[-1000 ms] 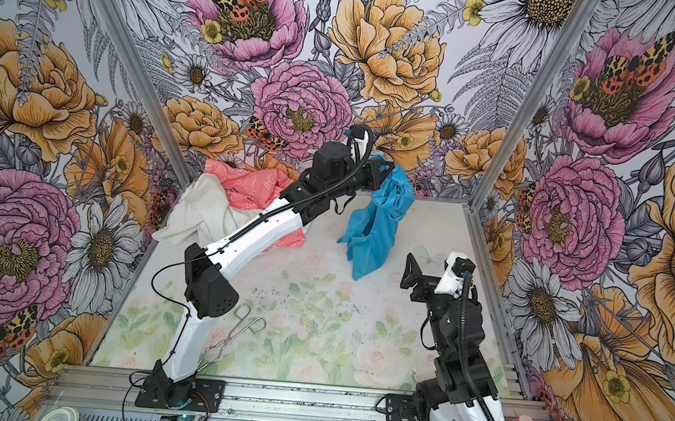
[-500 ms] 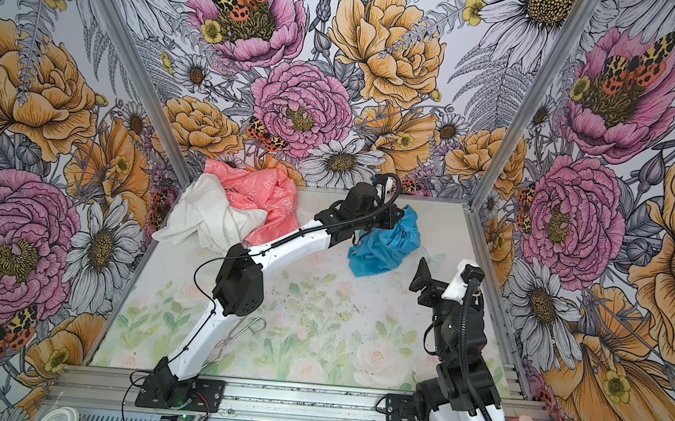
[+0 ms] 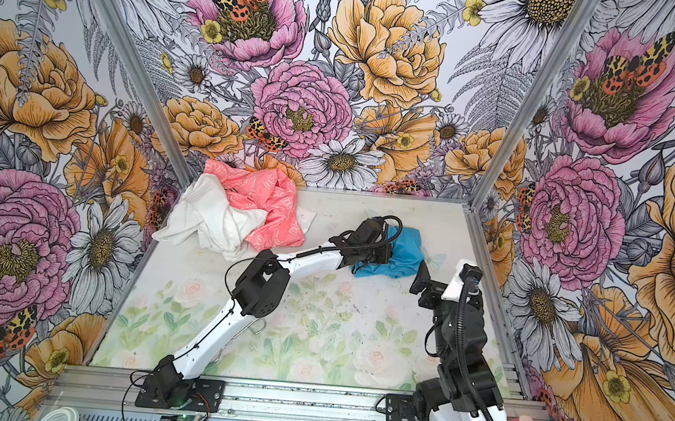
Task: Pick out a specific cloth from the pile
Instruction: 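Carry the teal cloth with the left gripper across toward the open table, then lower the teal cloth onto the table and open the left gripper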
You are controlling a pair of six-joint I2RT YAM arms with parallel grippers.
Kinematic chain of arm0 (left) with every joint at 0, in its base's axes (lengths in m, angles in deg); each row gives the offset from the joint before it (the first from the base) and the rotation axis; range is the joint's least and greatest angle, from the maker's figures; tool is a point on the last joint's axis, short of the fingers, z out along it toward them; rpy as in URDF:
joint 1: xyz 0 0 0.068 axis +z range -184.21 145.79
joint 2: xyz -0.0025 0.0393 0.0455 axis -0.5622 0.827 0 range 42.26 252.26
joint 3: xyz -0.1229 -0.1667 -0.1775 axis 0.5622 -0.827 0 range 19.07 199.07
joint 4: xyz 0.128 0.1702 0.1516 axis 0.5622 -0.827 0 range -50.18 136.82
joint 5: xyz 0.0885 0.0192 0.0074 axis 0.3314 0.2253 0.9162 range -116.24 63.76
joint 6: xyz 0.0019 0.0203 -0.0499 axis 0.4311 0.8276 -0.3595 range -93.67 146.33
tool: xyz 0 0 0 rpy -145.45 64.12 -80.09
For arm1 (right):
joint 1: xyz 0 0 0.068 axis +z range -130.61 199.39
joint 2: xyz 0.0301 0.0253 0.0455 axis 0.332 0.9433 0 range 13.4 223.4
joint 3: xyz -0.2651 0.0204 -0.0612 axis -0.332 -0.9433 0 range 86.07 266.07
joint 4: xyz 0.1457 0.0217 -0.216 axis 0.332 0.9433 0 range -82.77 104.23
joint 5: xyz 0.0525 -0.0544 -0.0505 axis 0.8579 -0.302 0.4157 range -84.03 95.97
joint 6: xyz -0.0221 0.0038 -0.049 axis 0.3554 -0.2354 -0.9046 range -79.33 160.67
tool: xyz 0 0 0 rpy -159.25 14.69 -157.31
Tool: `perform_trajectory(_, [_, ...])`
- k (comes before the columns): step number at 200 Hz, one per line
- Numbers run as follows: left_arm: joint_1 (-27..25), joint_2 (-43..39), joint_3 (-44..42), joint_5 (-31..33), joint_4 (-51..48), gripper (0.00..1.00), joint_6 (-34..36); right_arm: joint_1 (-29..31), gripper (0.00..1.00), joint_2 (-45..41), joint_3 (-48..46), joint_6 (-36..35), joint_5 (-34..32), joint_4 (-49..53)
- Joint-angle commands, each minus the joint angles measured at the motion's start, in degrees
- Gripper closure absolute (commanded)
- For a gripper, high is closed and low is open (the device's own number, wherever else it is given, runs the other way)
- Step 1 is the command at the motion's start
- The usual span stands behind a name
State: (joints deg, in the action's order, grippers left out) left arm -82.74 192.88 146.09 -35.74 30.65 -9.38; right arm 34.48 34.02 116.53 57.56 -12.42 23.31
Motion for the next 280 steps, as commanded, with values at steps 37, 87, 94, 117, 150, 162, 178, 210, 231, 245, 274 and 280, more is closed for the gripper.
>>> perform_trajectory(37, [-0.3,-4.2,1.2,1.4,-3.5,0.75,3.4,0.1,0.01,1.4,2.4,0.1,0.5,1.3])
perform_trajectory(87, [-0.3,-13.0,-0.5,0.4,-3.4,0.44,4.9,0.2,0.0,1.6,2.9,1.2,1.1,1.2])
perform_trajectory(94, [-0.3,-14.1,-1.0,0.4,-3.5,0.4,4.9,0.2,0.0,1.6,3.0,1.3,1.1,1.2])
perform_trajectory(117, [-0.3,-17.8,-3.1,0.2,-3.3,0.34,5.6,0.2,0.01,1.4,3.2,1.7,1.2,1.2])
perform_trajectory(150, [0.0,-25.3,-10.1,1.4,-0.9,0.31,6.4,0.1,0.0,1.9,3.2,2.1,1.5,1.2])
perform_trajectory(162, [0.1,-29.6,-14.6,2.5,1.0,0.29,6.8,0.1,0.0,2.7,3.3,2.1,1.8,1.1])
perform_trajectory(178, [-0.4,-36.2,-21.3,6.6,4.2,0.19,8.6,0.1,0.01,4.6,3.8,1.7,2.1,1.1])
perform_trajectory(210, [-0.6,-49.6,-31.1,11.1,4.4,0.11,11.9,0.1,0.0,11.3,6.8,-0.1,4.9,1.1])
perform_trajectory(231, [-0.5,-58.0,-38.7,14.7,2.7,0.08,13.0,0.0,0.01,17.6,9.4,-1.2,7.2,1.1])
perform_trajectory(245, [-0.6,-63.7,-44.6,17.2,2.8,0.07,13.9,0.0,0.01,21.9,11.3,-1.6,8.8,1.1])
perform_trajectory(274, [-0.7,-74.2,-54.7,20.2,2.6,0.01,19.0,0.0,0.0,31.4,15.6,-2.4,12.2,1.2])
perform_trajectory(280, [-0.7,-76.3,-56.7,20.4,2.6,0.01,20.2,0.0,0.01,33.2,16.5,-2.6,12.8,1.2])
